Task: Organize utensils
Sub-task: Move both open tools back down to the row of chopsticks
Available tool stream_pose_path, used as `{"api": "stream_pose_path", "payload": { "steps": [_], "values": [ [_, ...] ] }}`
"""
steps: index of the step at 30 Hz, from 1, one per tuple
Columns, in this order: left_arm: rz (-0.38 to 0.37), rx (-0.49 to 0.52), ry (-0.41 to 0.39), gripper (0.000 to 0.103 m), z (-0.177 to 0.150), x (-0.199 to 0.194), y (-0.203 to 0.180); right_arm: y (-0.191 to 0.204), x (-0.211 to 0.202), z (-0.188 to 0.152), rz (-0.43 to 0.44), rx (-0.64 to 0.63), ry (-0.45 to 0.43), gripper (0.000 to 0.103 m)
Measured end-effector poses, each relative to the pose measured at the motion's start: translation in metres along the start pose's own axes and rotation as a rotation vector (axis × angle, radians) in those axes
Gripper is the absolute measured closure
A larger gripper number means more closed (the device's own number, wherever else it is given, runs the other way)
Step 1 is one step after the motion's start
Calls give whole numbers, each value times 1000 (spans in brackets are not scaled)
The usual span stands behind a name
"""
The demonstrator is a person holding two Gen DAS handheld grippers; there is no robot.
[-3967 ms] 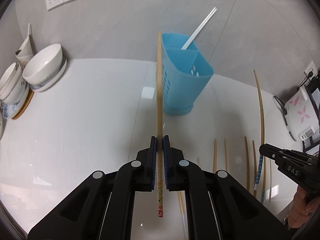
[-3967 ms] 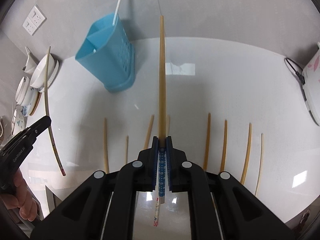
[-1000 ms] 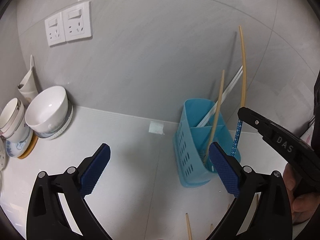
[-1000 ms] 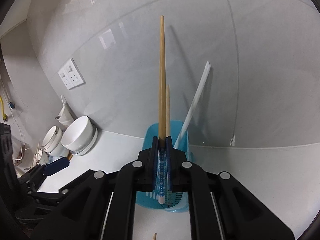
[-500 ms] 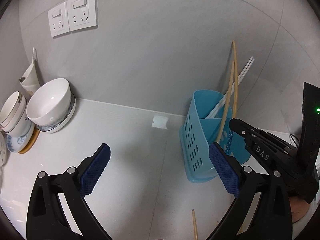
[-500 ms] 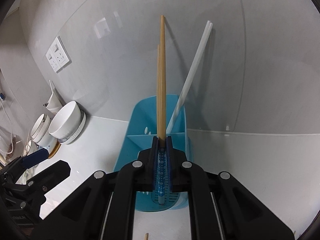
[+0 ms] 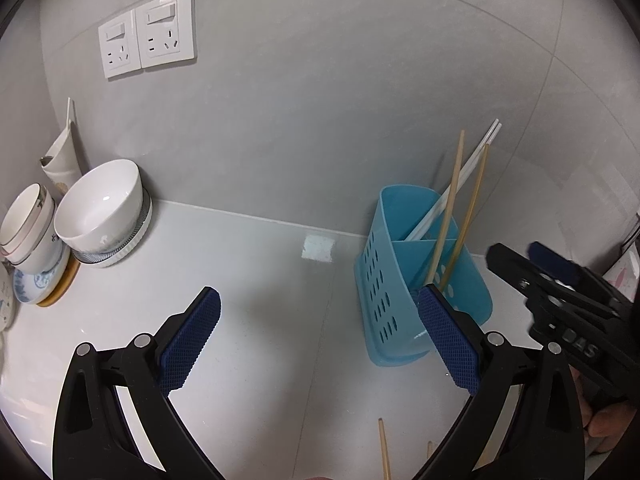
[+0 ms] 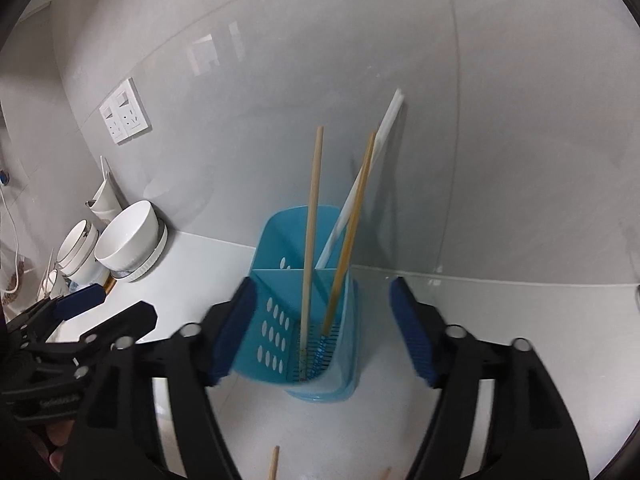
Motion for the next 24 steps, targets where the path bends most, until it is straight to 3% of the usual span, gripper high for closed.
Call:
{"api": "stream_pose_path", "payload": {
  "steps": [3, 6, 15, 24],
  "values": [
    [-11, 12, 17, 6, -4, -4, -6, -9, -16, -4, -37, 9, 8, 11],
    [-22, 24, 26, 6, -9, -9, -13, -20, -28, -13, -71, 22, 32, 9],
    [-45, 38, 77, 6, -39, -20, -30, -62, -57, -57, -184, 49, 99, 9],
    [-51, 50, 174, 6, -86, -17, -40, -74, -67, -113, -219, 69, 197, 9]
  ]
}}
Point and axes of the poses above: each gripper's, at about its wrist camera, not at the fingertips, and x roughly the way its jaws point, y to its left, z to its top, the point moved 5 cm from there along x, roughly the way its jaws point, and after that the axes turned 4 degrees about -z, right-handed, at the moved point
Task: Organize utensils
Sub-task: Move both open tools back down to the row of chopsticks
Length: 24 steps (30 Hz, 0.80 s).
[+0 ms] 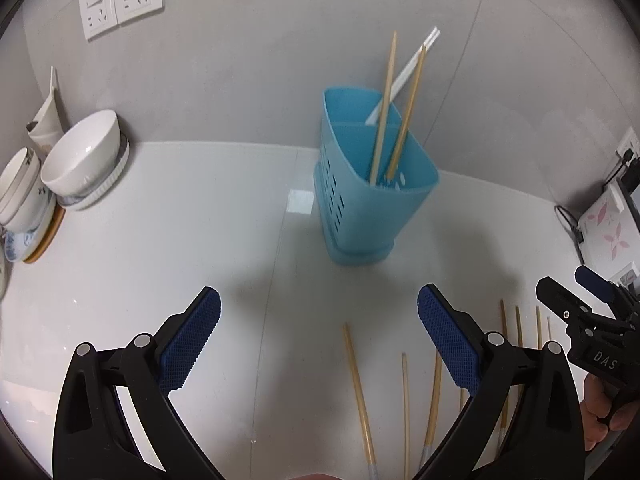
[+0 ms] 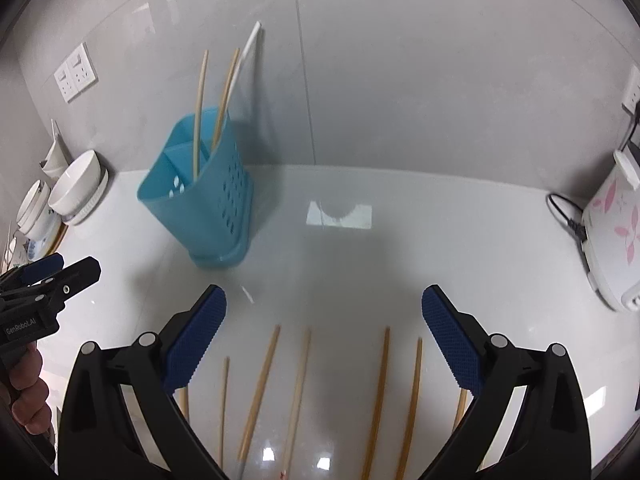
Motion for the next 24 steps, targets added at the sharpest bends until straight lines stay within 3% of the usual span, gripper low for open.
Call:
{"api": "stream_pose_path", "payload": {
  "steps": [9, 24],
  "values": [
    [10, -3, 97, 6, -46, 19, -7, -7, 12, -50, -28, 0, 109, 9],
    [37, -46, 306, 6, -123, 68, 0, 17, 40, -122, -19, -75, 329, 9]
  ]
}}
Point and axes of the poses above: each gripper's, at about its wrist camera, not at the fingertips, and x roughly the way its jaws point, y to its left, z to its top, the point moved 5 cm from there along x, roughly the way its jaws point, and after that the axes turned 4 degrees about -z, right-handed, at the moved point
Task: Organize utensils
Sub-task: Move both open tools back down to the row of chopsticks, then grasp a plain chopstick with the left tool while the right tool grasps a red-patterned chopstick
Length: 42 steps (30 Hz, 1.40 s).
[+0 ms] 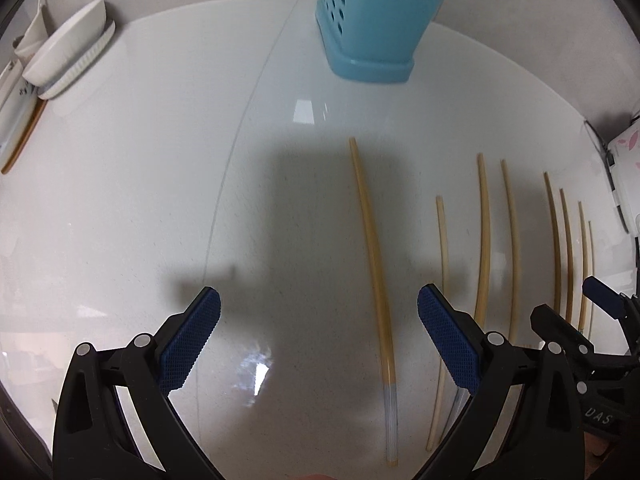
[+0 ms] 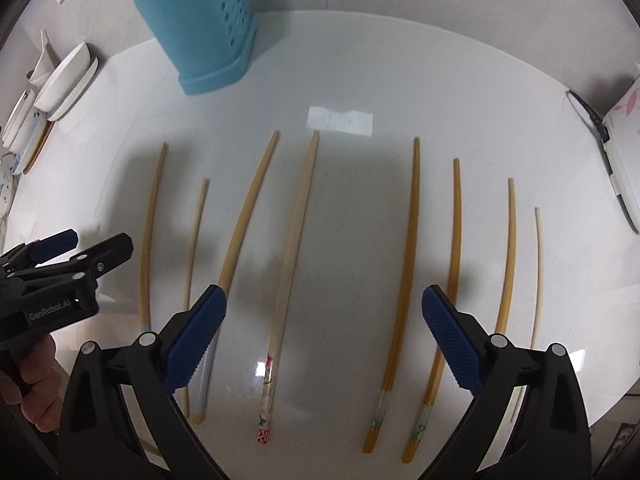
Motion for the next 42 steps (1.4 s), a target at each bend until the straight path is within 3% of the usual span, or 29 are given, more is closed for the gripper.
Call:
{"api": "stream_pose_path", "payload": {
  "steps": [10, 21, 26, 31, 33, 35, 42],
  "values": [
    [35, 16, 57, 7, -18, 16, -4, 7, 20, -23, 11, 2, 116, 23],
    [70, 34, 98, 14, -14, 29, -2, 16, 25, -27, -11, -18, 162, 59],
    [66, 41, 137, 31, -13, 27, -8, 20, 26, -24, -21, -12, 190, 77],
    [64, 45, 192, 53, -11, 26, -18, 12, 25, -24, -29, 11, 219, 86],
    [67, 45, 196, 66, -6, 25, -18, 11, 26, -24, -30, 19, 232, 93],
    [71, 52, 198, 93, -7, 25, -21, 12, 26, -25, -22, 20, 245, 97],
    [45, 60, 198, 96, -12, 20, -24, 6, 24, -21, 24, 34, 260, 97]
  ]
}}
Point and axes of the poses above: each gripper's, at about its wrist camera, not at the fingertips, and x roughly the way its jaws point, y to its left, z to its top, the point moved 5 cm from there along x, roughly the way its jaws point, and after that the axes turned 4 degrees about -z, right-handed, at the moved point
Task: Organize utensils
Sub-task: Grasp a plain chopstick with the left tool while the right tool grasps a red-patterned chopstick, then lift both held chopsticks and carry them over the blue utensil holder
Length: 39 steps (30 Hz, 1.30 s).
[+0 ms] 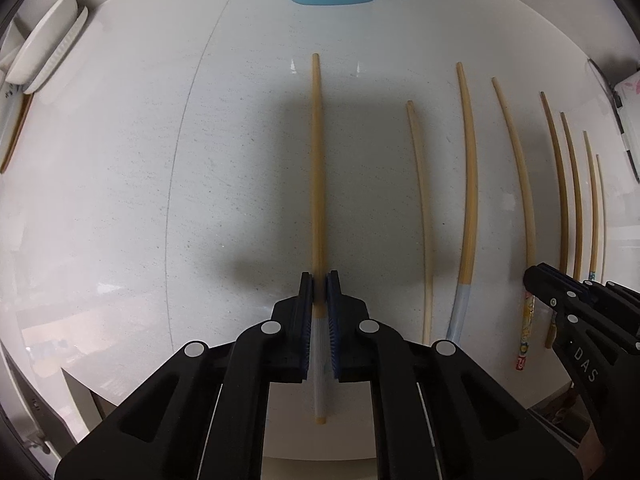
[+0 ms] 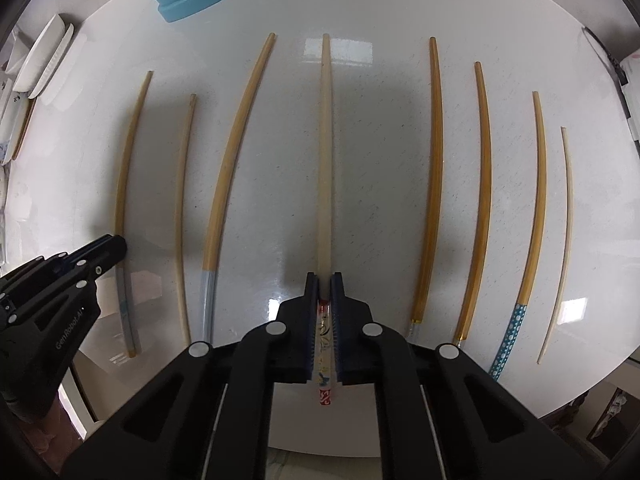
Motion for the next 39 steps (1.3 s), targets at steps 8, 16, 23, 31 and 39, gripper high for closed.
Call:
{"api": "stream_pose_path", "payload": {
  "steps": [8, 16, 23, 31, 39],
  "values": [
    [-10, 0, -35, 96, -22, -7, -4, -8, -11, -1, 10, 9, -25, 97],
    [-17, -1, -110, 96, -26, -31, -3, -20, -27, 3, 45, 28, -70, 97],
    [-16, -15, -177, 96, -28, -55, 5, -37, -39, 12, 82, 41, -110, 97],
    [-37, -36, -255, 96, -13, -85, 3, -36, -66, 6, 104, 41, -175, 97],
    [-60, -32, -337, 96, 1, -103, -4, -28, -93, 15, 134, 36, -249, 97]
  ]
}}
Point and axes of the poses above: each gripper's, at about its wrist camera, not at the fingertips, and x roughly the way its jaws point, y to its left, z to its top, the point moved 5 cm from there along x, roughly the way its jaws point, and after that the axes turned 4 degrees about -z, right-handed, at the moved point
